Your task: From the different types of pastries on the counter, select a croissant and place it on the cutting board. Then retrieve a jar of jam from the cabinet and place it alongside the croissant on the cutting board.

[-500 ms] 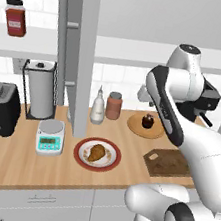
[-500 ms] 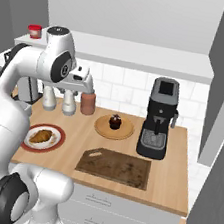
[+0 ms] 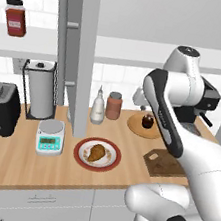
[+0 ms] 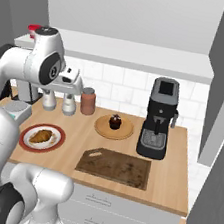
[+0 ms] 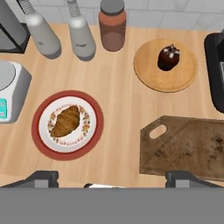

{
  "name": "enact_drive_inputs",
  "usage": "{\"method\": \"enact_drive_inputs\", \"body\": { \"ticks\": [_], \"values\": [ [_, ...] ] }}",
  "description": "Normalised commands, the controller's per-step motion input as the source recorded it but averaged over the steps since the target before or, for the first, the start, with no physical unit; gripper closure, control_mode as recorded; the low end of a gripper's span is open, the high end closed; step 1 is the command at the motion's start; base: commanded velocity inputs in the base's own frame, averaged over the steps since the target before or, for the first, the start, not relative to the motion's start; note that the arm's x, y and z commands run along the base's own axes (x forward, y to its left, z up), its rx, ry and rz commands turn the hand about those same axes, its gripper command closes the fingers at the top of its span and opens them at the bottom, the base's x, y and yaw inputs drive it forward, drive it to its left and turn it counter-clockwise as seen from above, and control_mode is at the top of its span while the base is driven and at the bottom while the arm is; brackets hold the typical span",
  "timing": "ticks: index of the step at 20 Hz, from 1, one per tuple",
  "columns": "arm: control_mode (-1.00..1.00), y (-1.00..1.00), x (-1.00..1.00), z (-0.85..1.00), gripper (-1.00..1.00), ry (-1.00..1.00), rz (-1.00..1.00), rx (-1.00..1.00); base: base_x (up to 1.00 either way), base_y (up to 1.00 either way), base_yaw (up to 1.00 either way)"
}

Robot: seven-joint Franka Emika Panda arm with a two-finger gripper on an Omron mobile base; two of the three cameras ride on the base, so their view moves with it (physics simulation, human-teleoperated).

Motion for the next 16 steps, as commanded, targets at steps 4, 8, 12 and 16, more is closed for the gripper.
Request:
{"method": "enact_drive_inputs", "body": {
  "ticks": [4,8,12,16],
  "values": [
    [-1.0,0.18,0.0,0.0,-1.0,0.0,0.0,0.0,0.0,0.0,0.0],
    [-1.0,0.15,0.0,-0.01,-1.0,-0.01,0.01,0.0,0.0,0.0,0.0],
    [-1.0,0.09,-0.03,0.0,-1.0,0.0,0.0,0.0,0.0,0.0,0.0],
    [-1.0,0.09,-0.01,0.18,-1.0,0.0,0.0,0.04,0.0,0.0,0.0]
  ]
}}
